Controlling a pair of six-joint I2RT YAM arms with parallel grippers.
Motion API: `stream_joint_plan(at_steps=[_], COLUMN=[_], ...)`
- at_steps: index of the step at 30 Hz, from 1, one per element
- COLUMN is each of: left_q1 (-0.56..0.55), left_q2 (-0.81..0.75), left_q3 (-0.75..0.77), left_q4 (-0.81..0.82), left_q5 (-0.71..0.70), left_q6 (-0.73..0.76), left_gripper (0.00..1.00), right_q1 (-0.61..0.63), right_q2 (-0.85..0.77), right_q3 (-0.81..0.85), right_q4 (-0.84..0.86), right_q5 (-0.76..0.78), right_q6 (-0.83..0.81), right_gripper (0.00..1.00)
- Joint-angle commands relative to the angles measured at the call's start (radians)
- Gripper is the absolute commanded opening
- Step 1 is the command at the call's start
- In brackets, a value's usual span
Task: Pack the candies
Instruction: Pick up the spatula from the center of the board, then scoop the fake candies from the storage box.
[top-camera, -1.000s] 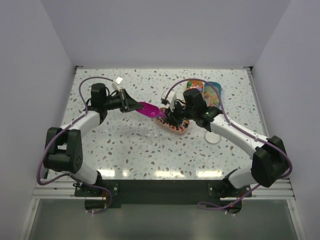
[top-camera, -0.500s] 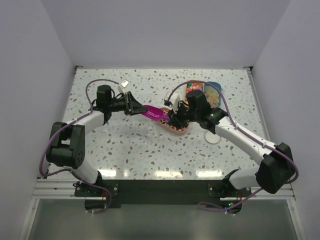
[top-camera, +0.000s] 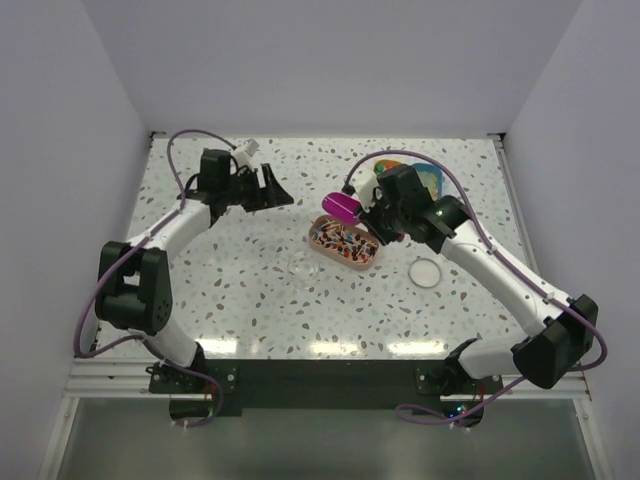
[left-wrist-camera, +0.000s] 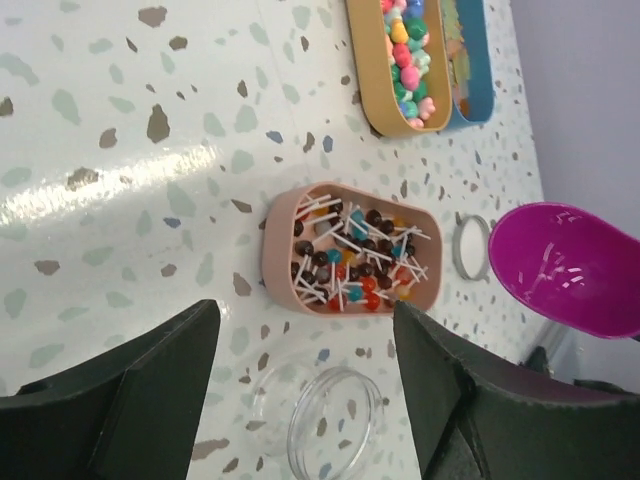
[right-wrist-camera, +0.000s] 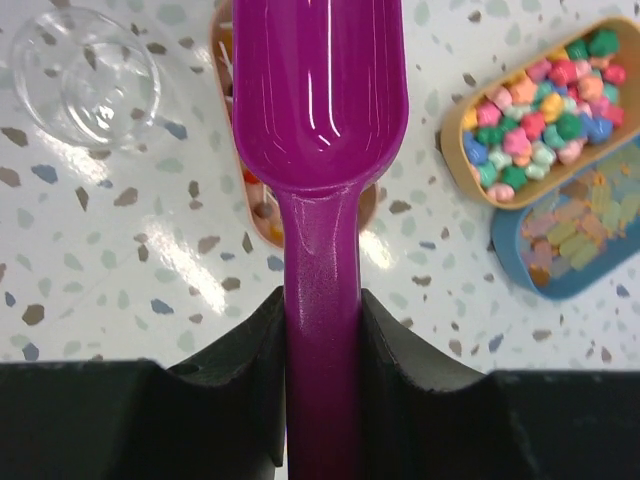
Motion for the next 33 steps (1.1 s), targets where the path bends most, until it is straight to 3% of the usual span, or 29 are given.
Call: stream_joint_plan(at_steps=[1, 5, 10, 20, 33], left_q1=[-0.097, -0.166, -0.217, -0.278, -0.321], left_q2=[0.039, 0.129, 0.23, 0.339, 0.358], left_q3=[0.112, 0.194, 0.269, 0.313, 0.301], left_q4=[-0.177, -0.239, -0.271, -0.285, -0.287], left_q5=[-0.21, -0.255, -0.28, -0.317, -0.375], left_q6=[0.177, 0.216, 0.236, 0.264, 0.277], left_gripper=[0.75, 0.71, 0.64, 0.51, 0.24], right_q1=[-0.005, -0.005, -0.005, 0.003, 0.003], right_q2=[0.012, 0.069, 0.134, 0.219, 0.398], right_q3=[0.11, 0.213, 0.293, 0.295, 0.376], right_q4=[-0.231, -0.403, -0.529, -0.576, -0.613], right_q5=[0.144, 0.233, 0.208, 0.152, 0.152], right_q6=[0.024, 0.027, 0.027, -0.013, -0.04], right_gripper=[0.0, 0.0, 0.0, 0.0, 0.0])
